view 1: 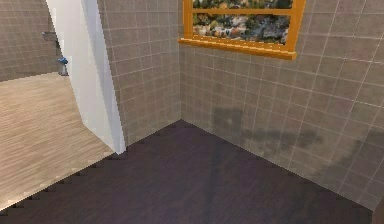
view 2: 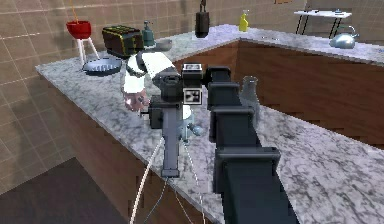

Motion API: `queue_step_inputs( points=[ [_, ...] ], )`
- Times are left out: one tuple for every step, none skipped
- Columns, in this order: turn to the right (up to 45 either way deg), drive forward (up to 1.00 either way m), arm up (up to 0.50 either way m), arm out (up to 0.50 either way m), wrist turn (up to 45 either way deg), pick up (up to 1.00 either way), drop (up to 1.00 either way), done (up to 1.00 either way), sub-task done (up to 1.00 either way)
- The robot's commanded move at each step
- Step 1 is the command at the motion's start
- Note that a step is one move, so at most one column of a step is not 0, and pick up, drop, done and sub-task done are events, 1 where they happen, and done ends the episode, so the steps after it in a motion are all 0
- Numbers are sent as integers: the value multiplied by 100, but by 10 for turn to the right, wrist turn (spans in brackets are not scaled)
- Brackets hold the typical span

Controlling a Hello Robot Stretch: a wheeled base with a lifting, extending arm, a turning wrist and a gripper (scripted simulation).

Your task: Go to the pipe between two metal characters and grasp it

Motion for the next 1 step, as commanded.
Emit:
queue_step_inputs(
  points=[
    [0,0,0,0,450,0,0,0,0]
  ],
)
